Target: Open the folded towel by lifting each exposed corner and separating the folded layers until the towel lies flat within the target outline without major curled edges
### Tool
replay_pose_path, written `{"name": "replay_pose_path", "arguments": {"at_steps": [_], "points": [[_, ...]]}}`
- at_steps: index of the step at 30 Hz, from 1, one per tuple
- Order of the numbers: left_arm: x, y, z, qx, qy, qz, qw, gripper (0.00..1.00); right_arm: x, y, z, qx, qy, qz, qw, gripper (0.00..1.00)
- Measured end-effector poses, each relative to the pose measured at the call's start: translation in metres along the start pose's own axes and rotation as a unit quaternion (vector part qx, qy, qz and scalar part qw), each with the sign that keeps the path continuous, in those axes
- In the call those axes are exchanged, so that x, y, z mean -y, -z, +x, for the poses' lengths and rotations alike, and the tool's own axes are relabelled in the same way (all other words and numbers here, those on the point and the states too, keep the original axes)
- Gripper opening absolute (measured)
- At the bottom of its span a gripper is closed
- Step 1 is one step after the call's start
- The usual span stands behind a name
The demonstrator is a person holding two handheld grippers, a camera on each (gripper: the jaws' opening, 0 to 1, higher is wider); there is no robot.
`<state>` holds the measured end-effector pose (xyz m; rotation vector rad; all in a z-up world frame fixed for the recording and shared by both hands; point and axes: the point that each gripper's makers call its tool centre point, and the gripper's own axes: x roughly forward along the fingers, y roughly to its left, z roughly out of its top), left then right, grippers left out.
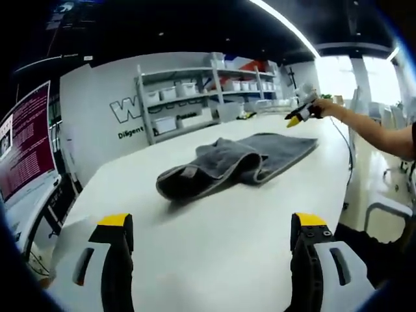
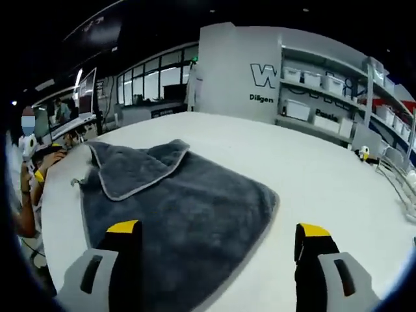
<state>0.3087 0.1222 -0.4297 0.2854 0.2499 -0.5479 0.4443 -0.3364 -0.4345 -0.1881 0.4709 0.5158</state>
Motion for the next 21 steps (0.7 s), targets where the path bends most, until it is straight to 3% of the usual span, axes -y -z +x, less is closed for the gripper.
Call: {"name": "replay_pose_path", "arguments": {"at_steps": [4,6,10,15,18,21], "points": [[0.000,-0.001,0.000,0.003,0.001,-0.003,1.0000,0.99,-0.036,0.008,-0.012,-0.001,-0.034,-0.016,0.9993,0.98],[0.000,-0.001,0.000,0.002,0.001,-0.002,1.0000,0.99,-0.049,0.014,-0.019,-0.008,-0.043,-0.033,0.9985,0.92],[0.001,-0.001,0.000,0.001,0.002,0.000,1.0000,0.99,-0.064,0.021,-0.031,-0.010,-0.053,-0.049,0.9974,0.67],[0.006,0.000,0.001,0.001,0.007,0.001,1.0000,0.99,-0.080,0.033,-0.036,-0.009,-0.074,-0.049,0.9961,0.27],[0.007,0.000,0.001,0.002,0.008,0.000,1.0000,0.99,-0.084,0.045,-0.033,-0.028,-0.080,-0.050,0.9951,0.30],[0.008,-0.001,0.001,0.002,0.011,0.000,0.9999,0.99,-0.091,0.062,-0.027,-0.054,-0.086,-0.064,0.9928,0.22]]}}
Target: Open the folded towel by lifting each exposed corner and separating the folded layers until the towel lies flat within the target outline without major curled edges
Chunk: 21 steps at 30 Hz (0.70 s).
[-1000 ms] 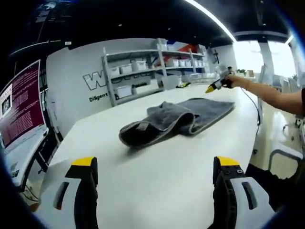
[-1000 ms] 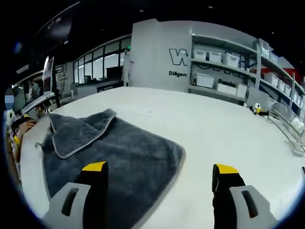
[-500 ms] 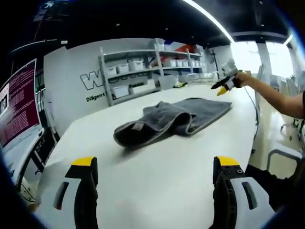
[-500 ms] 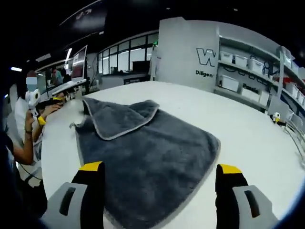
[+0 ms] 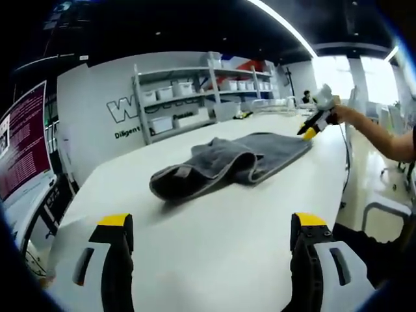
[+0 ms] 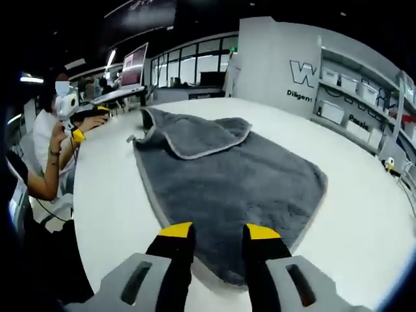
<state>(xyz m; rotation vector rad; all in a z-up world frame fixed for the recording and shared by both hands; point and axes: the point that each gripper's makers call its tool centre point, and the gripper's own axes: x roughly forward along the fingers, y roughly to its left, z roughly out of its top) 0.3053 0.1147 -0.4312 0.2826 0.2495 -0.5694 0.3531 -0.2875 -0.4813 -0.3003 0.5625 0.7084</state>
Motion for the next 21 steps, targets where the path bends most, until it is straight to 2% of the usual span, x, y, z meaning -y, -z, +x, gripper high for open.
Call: {"name": "replay_pose_path", "arguments": {"at_steps": [3,5,6,9,11,21], "points": [[0.000,0.000,-0.001,-0.001,0.000,0.000,1.0000,0.99,-0.004,0.007,0.006,-0.012,-0.010,-0.001,0.9999,0.19],[-0.001,0.002,0.000,-0.006,-0.002,0.002,1.0000,0.99,-0.005,0.011,0.008,-0.019,-0.012,-0.004,0.9997,0.09],[0.000,0.004,0.000,-0.009,-0.001,0.003,1.0000,0.99,-0.006,0.012,0.009,-0.020,-0.017,-0.003,0.9997,0.07],[0.000,0.004,0.001,-0.008,0.000,-0.001,1.0000,0.99,-0.004,0.011,0.008,-0.016,-0.020,0.005,0.9997,0.06],[0.000,0.004,0.001,-0.007,0.001,-0.004,1.0000,0.98,-0.004,0.012,0.008,-0.016,-0.021,0.004,0.9996,0.02],[0.004,0.004,0.001,-0.008,0.002,-0.003,1.0000,0.98,-0.004,0.020,-0.004,-0.013,-0.041,0.012,0.9990,0.00]]}}
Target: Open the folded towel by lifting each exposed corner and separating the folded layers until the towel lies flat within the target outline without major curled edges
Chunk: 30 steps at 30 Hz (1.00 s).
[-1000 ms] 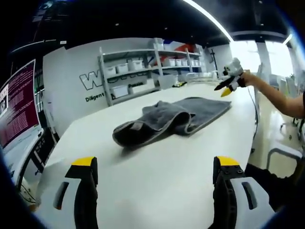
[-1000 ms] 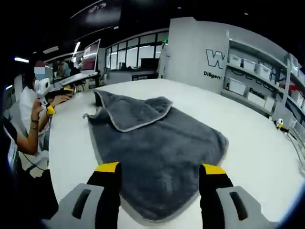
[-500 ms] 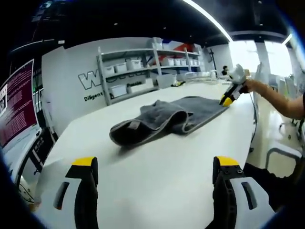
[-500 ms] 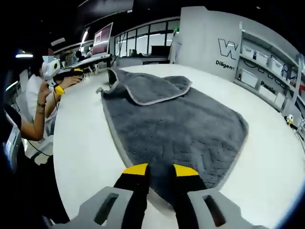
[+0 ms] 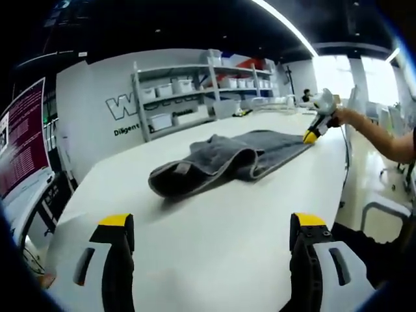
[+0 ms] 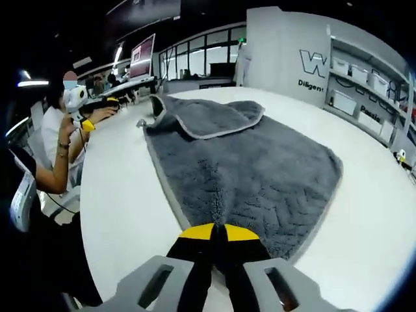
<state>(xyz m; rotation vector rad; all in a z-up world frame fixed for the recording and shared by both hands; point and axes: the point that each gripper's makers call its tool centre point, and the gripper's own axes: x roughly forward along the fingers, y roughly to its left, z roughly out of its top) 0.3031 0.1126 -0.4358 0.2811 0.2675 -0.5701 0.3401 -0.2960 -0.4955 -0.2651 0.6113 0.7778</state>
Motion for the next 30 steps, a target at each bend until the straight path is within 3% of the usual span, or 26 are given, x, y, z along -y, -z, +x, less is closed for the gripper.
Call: {"name": "replay_pose_path", "arguments": {"at_steps": [7,13,22,30], "points": [[0.000,-0.002,-0.006,0.004,-0.001,0.002,1.0000,0.98,0.008,0.011,-0.013,0.004,-0.003,0.014,0.9999,0.00],[0.000,-0.005,-0.009,0.006,-0.004,0.005,1.0000,0.98,0.027,0.019,-0.027,0.020,-0.004,0.037,0.9991,0.00],[0.010,-0.003,-0.009,0.002,0.006,0.009,0.9999,0.98,0.041,0.035,-0.045,0.028,0.011,0.056,0.9980,0.00],[0.006,-0.008,-0.014,0.006,0.000,0.011,0.9999,0.97,0.053,0.047,-0.061,0.029,0.026,0.073,0.9965,0.00]]}}
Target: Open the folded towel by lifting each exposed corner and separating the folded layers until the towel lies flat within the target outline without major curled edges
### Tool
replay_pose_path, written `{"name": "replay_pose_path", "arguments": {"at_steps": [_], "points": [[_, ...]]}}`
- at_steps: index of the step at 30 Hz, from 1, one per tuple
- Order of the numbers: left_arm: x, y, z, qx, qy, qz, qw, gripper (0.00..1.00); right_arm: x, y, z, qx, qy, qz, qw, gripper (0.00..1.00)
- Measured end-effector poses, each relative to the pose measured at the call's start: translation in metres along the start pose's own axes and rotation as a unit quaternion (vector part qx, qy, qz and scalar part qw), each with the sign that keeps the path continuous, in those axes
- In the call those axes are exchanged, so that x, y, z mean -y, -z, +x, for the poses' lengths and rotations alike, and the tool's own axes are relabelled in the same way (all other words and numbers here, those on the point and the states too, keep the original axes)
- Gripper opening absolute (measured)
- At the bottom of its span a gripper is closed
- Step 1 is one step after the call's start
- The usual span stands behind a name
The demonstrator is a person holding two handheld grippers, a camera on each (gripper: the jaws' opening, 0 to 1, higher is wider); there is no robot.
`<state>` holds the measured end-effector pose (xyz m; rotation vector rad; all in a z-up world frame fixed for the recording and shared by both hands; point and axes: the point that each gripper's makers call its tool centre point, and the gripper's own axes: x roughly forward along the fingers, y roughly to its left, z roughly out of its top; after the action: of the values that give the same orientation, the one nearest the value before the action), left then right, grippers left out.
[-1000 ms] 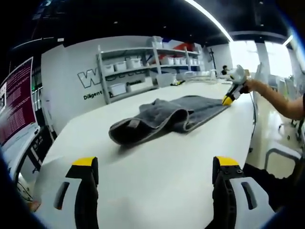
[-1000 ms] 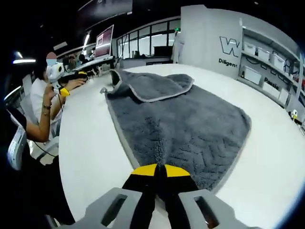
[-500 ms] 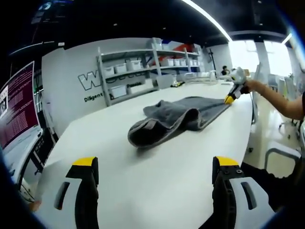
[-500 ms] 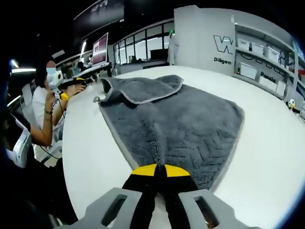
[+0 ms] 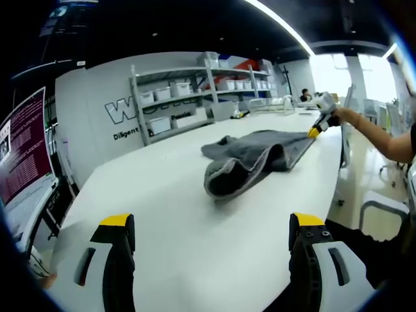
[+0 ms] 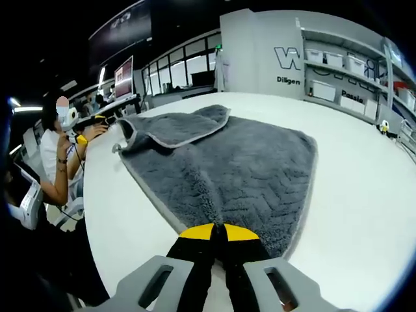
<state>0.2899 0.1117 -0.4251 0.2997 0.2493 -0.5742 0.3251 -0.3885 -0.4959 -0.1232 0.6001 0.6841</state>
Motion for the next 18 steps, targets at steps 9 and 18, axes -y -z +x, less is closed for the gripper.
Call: {"name": "replay_pose_path", "arguments": {"at_steps": [9,18], "points": [[0.010,0.001,0.002,-0.003,0.017,0.007,0.9998,0.97,0.008,0.008,-0.011,-0.005,0.013,0.007,0.9999,0.00],[0.008,-0.001,0.004,0.001,0.015,0.004,0.9999,0.96,0.008,-0.006,-0.026,0.025,0.048,-0.004,0.9985,0.18]]}}
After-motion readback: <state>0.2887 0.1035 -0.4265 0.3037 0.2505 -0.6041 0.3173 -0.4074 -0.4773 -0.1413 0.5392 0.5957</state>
